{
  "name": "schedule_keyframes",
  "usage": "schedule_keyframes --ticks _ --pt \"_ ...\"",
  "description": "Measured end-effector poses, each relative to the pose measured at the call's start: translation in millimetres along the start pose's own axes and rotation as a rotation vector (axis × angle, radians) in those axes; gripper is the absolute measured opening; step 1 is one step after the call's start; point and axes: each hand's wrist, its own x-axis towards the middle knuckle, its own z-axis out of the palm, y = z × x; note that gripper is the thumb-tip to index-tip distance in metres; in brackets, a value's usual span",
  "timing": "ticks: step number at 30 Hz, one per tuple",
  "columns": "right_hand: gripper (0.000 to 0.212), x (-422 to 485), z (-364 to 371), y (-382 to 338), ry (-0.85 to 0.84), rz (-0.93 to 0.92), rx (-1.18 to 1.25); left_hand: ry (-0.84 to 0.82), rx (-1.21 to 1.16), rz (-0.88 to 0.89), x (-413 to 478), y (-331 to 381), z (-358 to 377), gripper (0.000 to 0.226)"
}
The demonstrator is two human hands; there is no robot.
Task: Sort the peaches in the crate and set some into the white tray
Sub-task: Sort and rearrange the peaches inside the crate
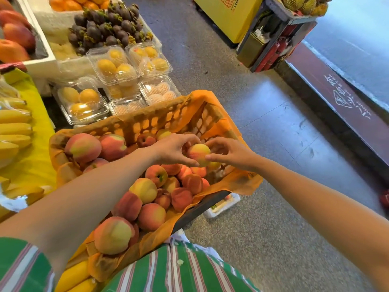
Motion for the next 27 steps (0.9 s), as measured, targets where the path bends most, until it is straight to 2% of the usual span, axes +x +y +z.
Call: schedule_keyframes --ticks 4,7,11,14,17,21,25,27 --pt "0.050 -9 -19 20 0.227 -0.205 -0.298 -0.013 0.154 -0.076 13 -6 4 0.072" --pt "0.059 -18 -25 40 0.234 -0.145 -0.463 -0.055 0.301 -0.081 30 -9 14 0.076" --pt "0.066 -34 -21 55 0.036 0.033 -0.318 -0.098 0.465 -0.015 54 -1 35 0.075" --pt "0.065 -36 -19 61 0.035 0.037 -0.279 -0.191 0.475 0.016 65 5 50 0.080" --pt "0.063 -33 -19 64 0.028 0.041 -0.263 -0.276 0.507 0.120 68 12 62 0.077" --pt "0.060 -32 -19 64 0.028 0.046 -0.238 -0.274 0.620 0.168 66 15 72 0.075" --pt "0.057 -34 -20 62 0.021 0.043 -0.218 -0.374 0.469 0.056 56 10 66 0.083" --pt "0.057 -34 -22 60 0.044 0.024 -0.239 -0.410 0.375 0.005 50 6 58 0.071"
